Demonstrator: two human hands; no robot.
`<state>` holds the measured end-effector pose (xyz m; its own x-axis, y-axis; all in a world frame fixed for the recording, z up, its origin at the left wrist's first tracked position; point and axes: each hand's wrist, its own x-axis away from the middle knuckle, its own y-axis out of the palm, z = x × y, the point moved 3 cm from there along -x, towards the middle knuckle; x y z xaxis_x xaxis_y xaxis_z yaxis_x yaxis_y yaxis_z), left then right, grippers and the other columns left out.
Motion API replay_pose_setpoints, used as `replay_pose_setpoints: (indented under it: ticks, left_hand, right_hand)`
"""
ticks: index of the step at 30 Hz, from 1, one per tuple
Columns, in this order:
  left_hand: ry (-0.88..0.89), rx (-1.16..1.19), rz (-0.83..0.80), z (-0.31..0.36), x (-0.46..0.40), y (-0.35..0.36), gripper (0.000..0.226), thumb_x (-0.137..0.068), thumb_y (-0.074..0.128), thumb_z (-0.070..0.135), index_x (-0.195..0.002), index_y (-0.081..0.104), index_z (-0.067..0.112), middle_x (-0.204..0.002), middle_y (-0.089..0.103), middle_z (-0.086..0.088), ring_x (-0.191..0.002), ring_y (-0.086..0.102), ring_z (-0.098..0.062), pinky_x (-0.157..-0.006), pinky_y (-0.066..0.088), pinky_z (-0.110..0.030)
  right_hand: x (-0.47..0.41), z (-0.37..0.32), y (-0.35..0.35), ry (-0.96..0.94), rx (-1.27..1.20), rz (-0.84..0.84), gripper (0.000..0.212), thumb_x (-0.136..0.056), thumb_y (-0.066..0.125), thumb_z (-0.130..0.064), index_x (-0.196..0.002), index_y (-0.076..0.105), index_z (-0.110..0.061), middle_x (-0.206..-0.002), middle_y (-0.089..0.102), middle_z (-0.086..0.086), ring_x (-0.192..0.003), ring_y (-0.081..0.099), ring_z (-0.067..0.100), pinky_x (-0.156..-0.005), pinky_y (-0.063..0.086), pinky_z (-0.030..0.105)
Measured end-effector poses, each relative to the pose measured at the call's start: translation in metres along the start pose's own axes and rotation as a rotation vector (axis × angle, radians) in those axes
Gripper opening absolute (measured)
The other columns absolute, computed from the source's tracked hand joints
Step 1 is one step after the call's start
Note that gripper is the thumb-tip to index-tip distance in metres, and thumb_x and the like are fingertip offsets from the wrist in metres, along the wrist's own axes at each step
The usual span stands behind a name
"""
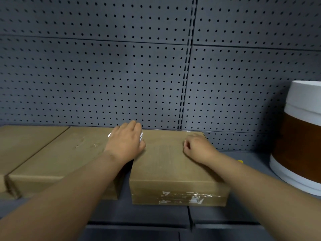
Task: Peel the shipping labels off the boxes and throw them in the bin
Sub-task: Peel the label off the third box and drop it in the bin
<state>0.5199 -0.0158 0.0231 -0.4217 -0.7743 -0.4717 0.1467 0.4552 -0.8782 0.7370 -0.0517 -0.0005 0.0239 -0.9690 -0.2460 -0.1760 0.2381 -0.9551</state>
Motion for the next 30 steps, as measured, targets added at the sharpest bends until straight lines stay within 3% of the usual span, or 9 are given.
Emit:
replay_pose_setpoints:
  ticks: [4,8,11,16,18,22,25,28,30]
  left_hand:
    - [-0.006,0.017,-0.010,0.000,-0.003,0.004,0.020,-0.088,0.044,0.030,-0.099,0.046,0.013,-0.101,0.050,-0.004,-0.094,0.052,-0.023,-0.084,0.041,-0.035]
    - [-0.003,0.029,0.011,-0.004,-0.006,0.008,0.021,-0.087,0.045,0.029,-0.101,0.046,0.013,-0.102,0.051,-0.004,-0.093,0.052,-0.023,-0.082,0.041,-0.035]
    - [-0.009,0.051,0.030,-0.010,-0.008,0.009,0.025,-0.088,0.045,0.030,-0.106,0.047,0.013,-0.107,0.050,-0.004,-0.095,0.053,-0.021,-0.083,0.043,-0.034]
    - [-0.028,0.065,0.014,-0.013,-0.008,0.011,0.028,-0.088,0.044,0.031,-0.108,0.047,0.012,-0.113,0.048,-0.005,-0.097,0.053,-0.023,-0.083,0.044,-0.035]
    - [-0.038,0.066,0.002,-0.014,-0.009,0.011,0.028,-0.088,0.044,0.032,-0.108,0.047,0.012,-0.112,0.046,-0.006,-0.093,0.054,-0.024,-0.082,0.044,-0.035]
    - [-0.055,0.075,-0.013,-0.016,-0.009,0.010,0.026,-0.089,0.045,0.032,-0.105,0.046,0.012,-0.110,0.044,-0.008,-0.084,0.056,-0.025,-0.074,0.045,-0.035]
    - [-0.072,0.071,-0.019,-0.021,-0.008,0.009,0.026,-0.090,0.045,0.031,-0.107,0.047,0.012,-0.113,0.041,-0.008,-0.081,0.057,-0.024,-0.068,0.046,-0.032]
    - [-0.094,0.079,-0.044,-0.023,-0.007,0.007,0.025,-0.091,0.043,0.030,-0.108,0.046,0.012,-0.115,0.038,-0.009,-0.079,0.057,-0.025,-0.067,0.051,-0.034]
    - [-0.094,0.077,-0.059,-0.022,-0.006,0.007,0.024,-0.092,0.043,0.030,-0.108,0.046,0.011,-0.115,0.036,-0.010,-0.077,0.057,-0.025,-0.068,0.054,-0.036]
  right_hand:
    - [-0.008,-0.051,0.017,-0.118,-0.073,-0.009,0.023,-0.090,0.044,-0.017,-0.097,0.062,-0.004,-0.105,0.060,0.013,-0.103,0.052,0.027,-0.090,0.041,0.031]
    - [0.007,-0.076,0.018,-0.373,-0.139,-0.090,0.014,-0.087,0.050,-0.020,-0.090,0.060,-0.011,-0.097,0.057,0.008,-0.095,0.052,0.022,-0.085,0.043,0.032]
    - [-0.010,-0.037,0.011,-0.230,-0.088,-0.102,0.013,-0.089,0.048,-0.019,-0.091,0.059,-0.012,-0.092,0.050,0.000,-0.088,0.047,0.017,-0.080,0.039,0.028]
    - [-0.050,-0.004,0.015,0.175,0.024,-0.040,0.015,-0.093,0.041,-0.011,-0.087,0.055,-0.007,-0.099,0.055,0.012,-0.094,0.051,0.024,-0.078,0.040,0.030]
    - [-0.056,-0.028,0.026,0.079,-0.026,-0.030,0.014,-0.091,0.043,-0.011,-0.086,0.056,-0.007,-0.104,0.057,0.015,-0.100,0.053,0.028,-0.083,0.042,0.031]
    - [-0.048,-0.061,0.033,-0.231,-0.106,-0.082,0.014,-0.089,0.048,-0.019,-0.089,0.059,-0.010,-0.097,0.058,0.008,-0.092,0.051,0.023,-0.082,0.043,0.032]
    - [-0.059,-0.029,0.026,-0.080,-0.059,-0.082,0.012,-0.091,0.046,-0.017,-0.086,0.055,-0.012,-0.093,0.051,0.004,-0.087,0.048,0.020,-0.081,0.040,0.029]
    - [-0.072,-0.008,0.024,0.172,-0.012,-0.049,0.011,-0.091,0.041,-0.010,-0.086,0.051,-0.010,-0.101,0.053,0.013,-0.091,0.049,0.025,-0.080,0.041,0.032]
    - [-0.077,-0.027,0.028,0.160,-0.014,-0.044,0.017,-0.090,0.042,-0.008,-0.095,0.057,-0.005,-0.106,0.055,0.015,-0.098,0.052,0.028,-0.084,0.043,0.032]
